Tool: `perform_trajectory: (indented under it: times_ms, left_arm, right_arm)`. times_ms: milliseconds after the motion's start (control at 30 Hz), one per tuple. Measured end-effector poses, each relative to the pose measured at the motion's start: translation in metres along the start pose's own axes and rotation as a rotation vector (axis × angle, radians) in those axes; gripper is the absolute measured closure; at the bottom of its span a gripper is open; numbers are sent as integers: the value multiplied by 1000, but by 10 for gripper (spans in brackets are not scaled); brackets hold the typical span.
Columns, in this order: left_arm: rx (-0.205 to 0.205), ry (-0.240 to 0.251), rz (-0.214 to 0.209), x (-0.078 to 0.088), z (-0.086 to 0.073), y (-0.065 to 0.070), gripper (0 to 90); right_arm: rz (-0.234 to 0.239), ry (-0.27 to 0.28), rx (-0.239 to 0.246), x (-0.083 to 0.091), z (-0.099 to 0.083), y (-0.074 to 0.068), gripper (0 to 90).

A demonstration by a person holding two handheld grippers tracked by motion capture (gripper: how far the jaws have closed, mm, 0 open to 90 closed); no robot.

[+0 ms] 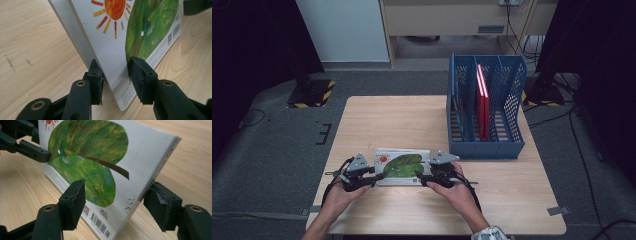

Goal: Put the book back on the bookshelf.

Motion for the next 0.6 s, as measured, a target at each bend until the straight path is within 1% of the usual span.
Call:
perform_trajectory:
  times_ms: [100, 133, 167, 233, 333, 400, 467, 567, 600]
  left_arm:
    - [-1, 3, 5, 0, 0, 0, 620]
    - [-2, 13, 17, -1, 0, -1, 618]
    - [-3, 16, 19, -1, 0, -1, 614]
    - [1, 22, 16, -1, -1, -2, 610]
    - [6, 27, 14, 0, -3, -1, 598]
    - [3, 20, 11, 1, -6, 0, 597]
    - [0, 8, 10, 2, -9, 1, 604]
    - [2, -2, 9, 3, -12, 1, 611]
    - [7, -13, 18, 2, -14, 0, 610]
  right_arm:
    - [4, -6, 14, 3, 1, -1, 344]
    - [7, -6, 16, 5, 1, -3, 353]
    - [9, -5, 20, 7, 1, -3, 360]
    - [21, -1, 24, 10, 1, -5, 362]
    - [36, -3, 49, 14, 1, -9, 362]
    - [41, 17, 53, 18, 3, -12, 373]
    - [55, 23, 57, 21, 5, -15, 373]
    - [78, 34, 80, 25, 7, -19, 380]
    - [82, 34, 83, 25, 8, -20, 378]
Point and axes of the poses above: each handheld gripper's, and its own axes: x roughly backward along the jaws, z roughly out of its top, y roughly to its right, the point moved 5 cm from there along -x, roughly forward along the jaws, and after that the axes turned 14 degrees about x, right-handed, at the moved point
